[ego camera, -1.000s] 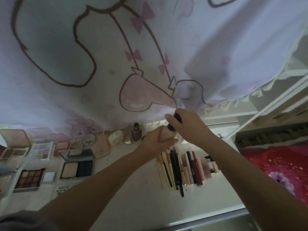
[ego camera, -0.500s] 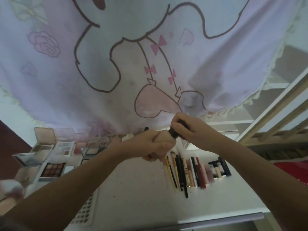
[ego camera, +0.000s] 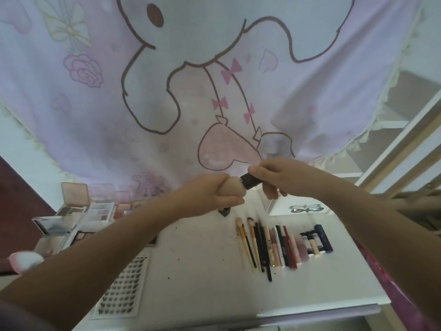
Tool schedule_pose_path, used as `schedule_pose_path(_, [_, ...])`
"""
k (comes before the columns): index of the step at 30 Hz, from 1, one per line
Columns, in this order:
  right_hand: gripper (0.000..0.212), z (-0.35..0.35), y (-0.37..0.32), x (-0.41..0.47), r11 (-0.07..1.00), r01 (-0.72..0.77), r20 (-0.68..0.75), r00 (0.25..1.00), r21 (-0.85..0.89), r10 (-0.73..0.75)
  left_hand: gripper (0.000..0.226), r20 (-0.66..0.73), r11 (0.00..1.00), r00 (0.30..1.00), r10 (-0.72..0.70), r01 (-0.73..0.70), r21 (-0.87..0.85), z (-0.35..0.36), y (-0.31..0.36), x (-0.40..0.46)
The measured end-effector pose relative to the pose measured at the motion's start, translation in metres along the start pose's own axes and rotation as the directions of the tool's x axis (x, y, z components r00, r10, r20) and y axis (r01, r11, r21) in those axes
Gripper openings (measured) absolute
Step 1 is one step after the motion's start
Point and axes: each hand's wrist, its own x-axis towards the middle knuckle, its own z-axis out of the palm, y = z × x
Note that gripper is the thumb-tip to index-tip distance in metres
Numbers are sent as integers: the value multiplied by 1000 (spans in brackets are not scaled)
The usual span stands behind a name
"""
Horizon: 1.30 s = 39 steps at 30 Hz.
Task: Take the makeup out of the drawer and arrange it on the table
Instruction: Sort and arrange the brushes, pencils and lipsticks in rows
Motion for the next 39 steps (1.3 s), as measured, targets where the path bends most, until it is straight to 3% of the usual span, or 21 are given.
schedule_pose_path(3, [3, 3, 4, -2, 997, 46, 19, 999, 64, -47, 37, 15, 999, 1000, -21, 20, 34, 0, 1, -4])
schedule_pose_path(5, [11, 5, 2, -4, 994, 24, 12, 1000, 111, -25, 37, 23, 999, 1000, -19, 18, 30, 0, 2, -7])
schedule_pose_path(7, [29, 6, 0, -2, 999, -5, -7, 1000, 51, 5, 36, 22, 1000, 1000, -11, 10, 23, 1, 2, -9])
schedule_pose_path(11, [6, 6, 2, -1, 996, 36, 29, 999, 79, -38, 38, -10, 999, 999, -33, 33, 28, 1, -1, -13])
schedule_pose_path(15, [25, 8, -3, 1, 994, -39, 52, 998, 106, 34, 41, -22, 999, 999, -34, 34, 16, 1, -5, -16])
schedule_pose_path(19, [8, 10, 0, 2, 993, 27, 71, 997, 112, -36, 39, -11, 998, 999, -47, 47, 40, 2, -8, -17])
schedule_pose_path(23, [23, 11, -2, 3, 992, -33, 54, 998, 120, 27, 41, 16, 996, 1000, -19, 17, 85, 4, -8, -16])
schedule_pose_path(27, [6, 10, 3, 1, 994, 6, 59, 998, 107, -13, 41, 22, 998, 1000, -11, 10, 55, 5, -8, -14])
schedule_pose_path(30, [17, 11, 4, -3, 978, -65, 87, 995, 196, 49, 42, 30, 998, 1000, -6, 4, 68, 5, -10, -14])
schedule_pose_path(34, [19, 15, 3, -3, 989, -42, -32, 998, 144, 47, 41, 32, 999, 999, 8, -9, 32, 7, -9, -12])
schedule_pose_path(39, [9, 2, 3, -8, 959, 9, -139, 990, 283, 32, 40, -21, 997, 1000, -24, 22, -68, 5, -12, -11])
